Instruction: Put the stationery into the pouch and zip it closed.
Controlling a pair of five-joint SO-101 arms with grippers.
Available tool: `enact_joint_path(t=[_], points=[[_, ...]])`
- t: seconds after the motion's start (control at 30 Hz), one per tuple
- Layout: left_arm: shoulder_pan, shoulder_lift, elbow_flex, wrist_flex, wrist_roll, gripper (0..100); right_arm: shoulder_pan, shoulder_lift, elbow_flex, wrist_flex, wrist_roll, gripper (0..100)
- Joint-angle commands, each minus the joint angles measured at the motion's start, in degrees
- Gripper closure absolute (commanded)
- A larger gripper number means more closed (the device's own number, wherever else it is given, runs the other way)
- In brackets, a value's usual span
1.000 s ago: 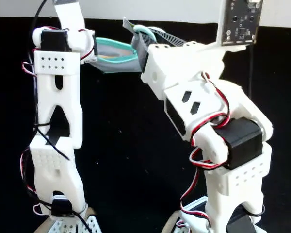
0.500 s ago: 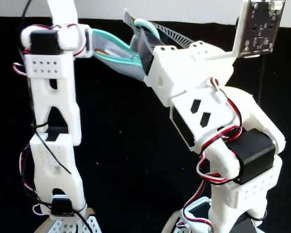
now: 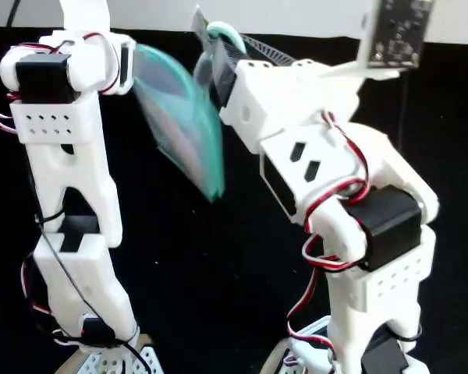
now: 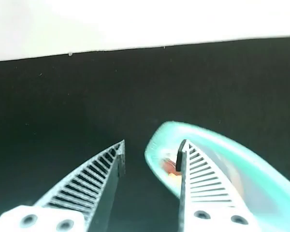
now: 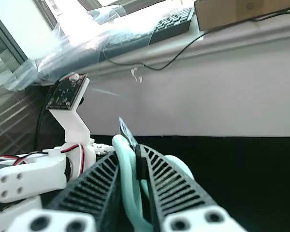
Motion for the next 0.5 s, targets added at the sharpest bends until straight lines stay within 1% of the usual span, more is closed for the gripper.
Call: enact_joint_path(t=[0.0,0.13,0.3,0.47], points=[[0.66,-5.14,4.88,0.35,-2.64,80,-1.01,0.4,-2.33,-2.51,-1.67,99.4],[0.22,-7.25,9.1,0.26,-3.43,80,-1.01,1.63,-2.33,-4.97,-1.76,99.4],[-0.04,-9.98,10.86,0.26,-2.99,80,-1.1,3.74,-2.42,-7.78,-1.76,99.4],[-2.95,-16.04,10.95,0.26,-1.41,80,-1.1,5.23,-2.42,-8.57,-1.76,99.4]])
